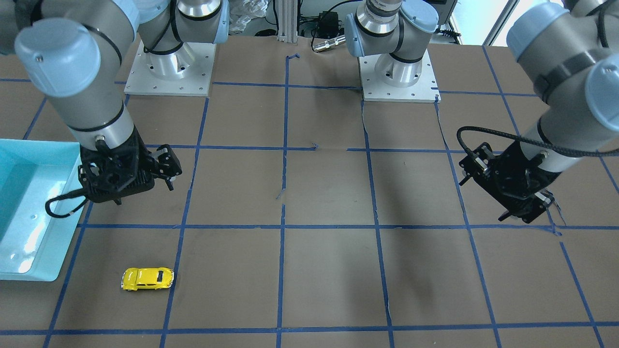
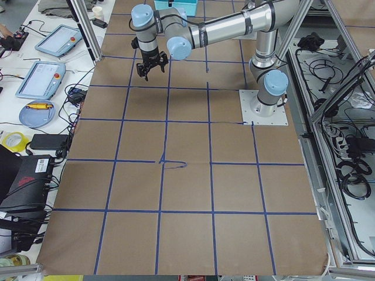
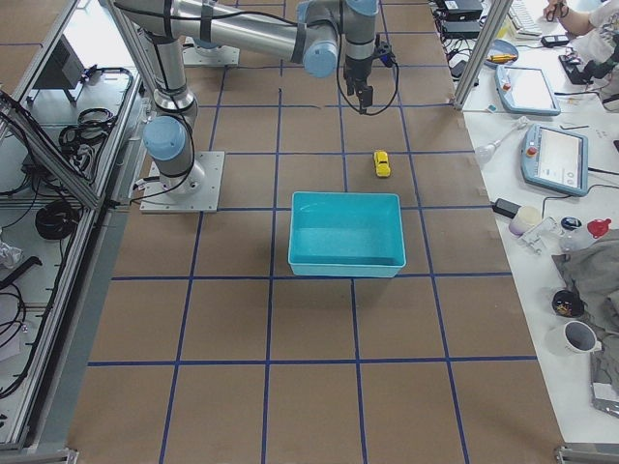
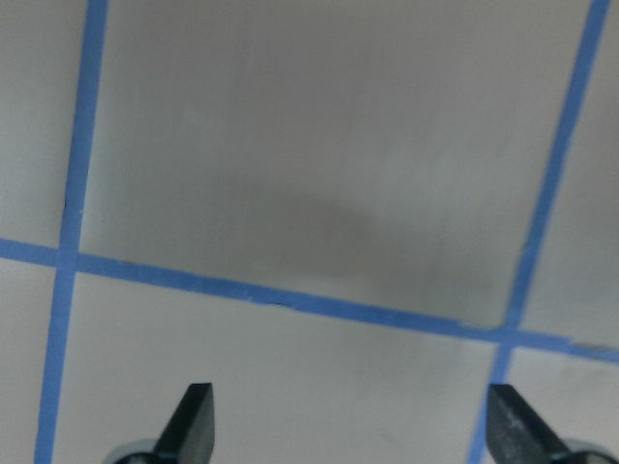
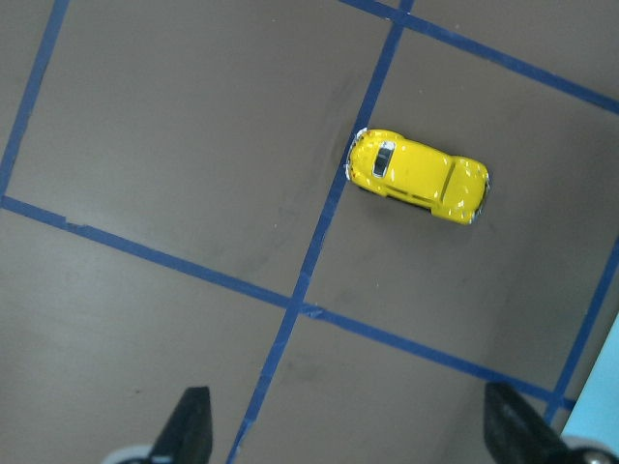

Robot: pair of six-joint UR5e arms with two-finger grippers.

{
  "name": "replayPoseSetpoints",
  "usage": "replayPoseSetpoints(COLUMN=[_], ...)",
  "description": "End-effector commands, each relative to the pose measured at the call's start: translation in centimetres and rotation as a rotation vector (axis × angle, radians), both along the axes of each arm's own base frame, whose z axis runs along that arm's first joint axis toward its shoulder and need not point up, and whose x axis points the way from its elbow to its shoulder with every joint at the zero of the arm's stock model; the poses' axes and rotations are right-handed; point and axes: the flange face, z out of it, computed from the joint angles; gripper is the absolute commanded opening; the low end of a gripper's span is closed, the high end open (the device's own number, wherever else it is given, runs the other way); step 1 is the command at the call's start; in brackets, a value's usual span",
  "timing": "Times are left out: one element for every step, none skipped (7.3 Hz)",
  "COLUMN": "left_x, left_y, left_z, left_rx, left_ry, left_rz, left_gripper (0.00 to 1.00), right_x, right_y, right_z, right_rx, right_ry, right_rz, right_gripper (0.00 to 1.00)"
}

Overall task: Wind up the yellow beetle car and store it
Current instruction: 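Move the right gripper over the rolling car while the left gripper withdraws, then lower the right gripper and grasp the yellow car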

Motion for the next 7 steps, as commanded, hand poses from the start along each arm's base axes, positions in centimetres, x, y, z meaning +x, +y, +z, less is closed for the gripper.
replayPoseSetpoints(left_x=[-5.8, -8.2, -9.9, -10.5, -10.7, -10.7, -10.7], left_y=[3.2, 4.3, 6.2, 8.8, 9.5, 10.0, 9.9], left_z=[4.6, 5.6, 6.6, 7.5, 6.9, 6.6, 6.5], left_rx=[-0.076, -0.093, -0.085, -0.028, -0.022, -0.019, -0.022], left_ry=[0.004, 0.007, 0.002, -0.010, -0.012, -0.009, -0.008], left_rz=[0.378, 0.489, 0.539, 0.550, 0.614, 0.719, 0.746], left_gripper=[1.00, 1.00, 1.00, 1.00, 1.00, 1.00, 1.00], right_x=[-0.2, -0.2, -0.3, -0.4, -0.8, -1.9, -3.6], right_y=[-3.7, -4.7, -5.4, -5.5, -5.8, -6.5, -7.2], right_z=[-5.3, -7.4, -8.9, -9.5, -10.0, -11.3, -12.0], right_rx=[-0.035, -0.041, -0.025, -0.013, -0.015, -0.002, -0.008], right_ry=[0.031, 0.045, 0.061, 0.071, 0.079, 0.083, 0.091], right_rz=[0.266, 0.358, 0.439, 0.518, 0.555, 0.608, 0.646], right_gripper=[1.00, 1.00, 1.00, 1.00, 1.00, 1.00, 1.00])
